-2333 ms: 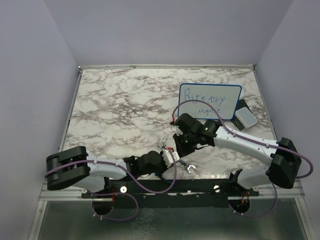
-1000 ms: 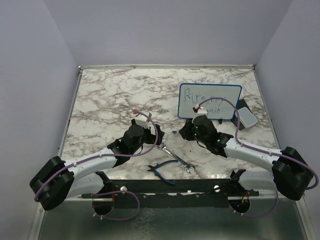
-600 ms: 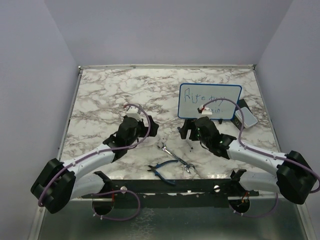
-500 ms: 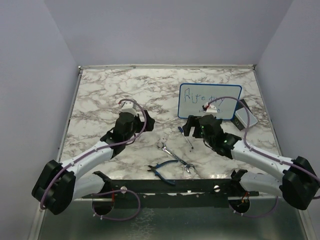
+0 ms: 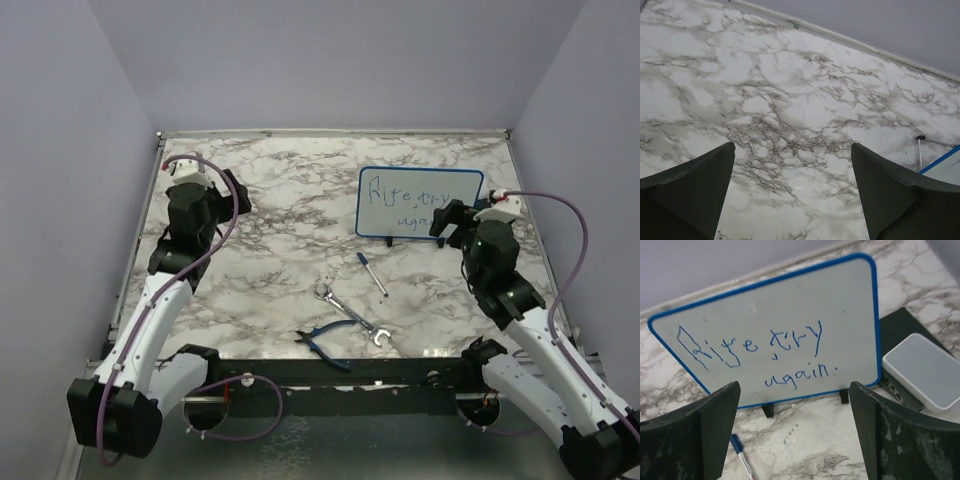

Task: Write a sentence on the whiteboard
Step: Reset both arms

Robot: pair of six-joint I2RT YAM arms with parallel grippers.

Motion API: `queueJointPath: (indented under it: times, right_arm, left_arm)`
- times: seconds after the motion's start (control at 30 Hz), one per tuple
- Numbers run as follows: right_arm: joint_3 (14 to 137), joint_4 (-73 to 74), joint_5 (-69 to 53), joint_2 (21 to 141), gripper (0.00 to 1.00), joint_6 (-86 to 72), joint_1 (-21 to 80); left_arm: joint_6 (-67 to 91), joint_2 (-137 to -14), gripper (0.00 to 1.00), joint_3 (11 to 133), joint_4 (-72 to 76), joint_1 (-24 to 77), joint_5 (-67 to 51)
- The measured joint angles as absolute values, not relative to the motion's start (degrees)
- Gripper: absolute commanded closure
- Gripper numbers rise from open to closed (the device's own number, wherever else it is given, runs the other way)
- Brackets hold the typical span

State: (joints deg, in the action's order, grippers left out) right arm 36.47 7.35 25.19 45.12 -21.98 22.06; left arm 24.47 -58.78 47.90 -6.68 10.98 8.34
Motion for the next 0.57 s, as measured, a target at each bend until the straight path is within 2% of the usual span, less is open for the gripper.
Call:
queueJointPath:
  times: [0.23,0.57]
  right_arm:
    - [32.1,-0.3,30.9,31.6,0.08,-15.1,22.0]
    - [31.4,-0.7,33.6,32.2,0.08,-13.2,22.0]
  left_arm:
    - [16.1,-46.4,0.01,45.9,-7.3,11.0,14.4]
    - [13.8,-45.8,0.01,44.2,-7.7,11.0,16.0]
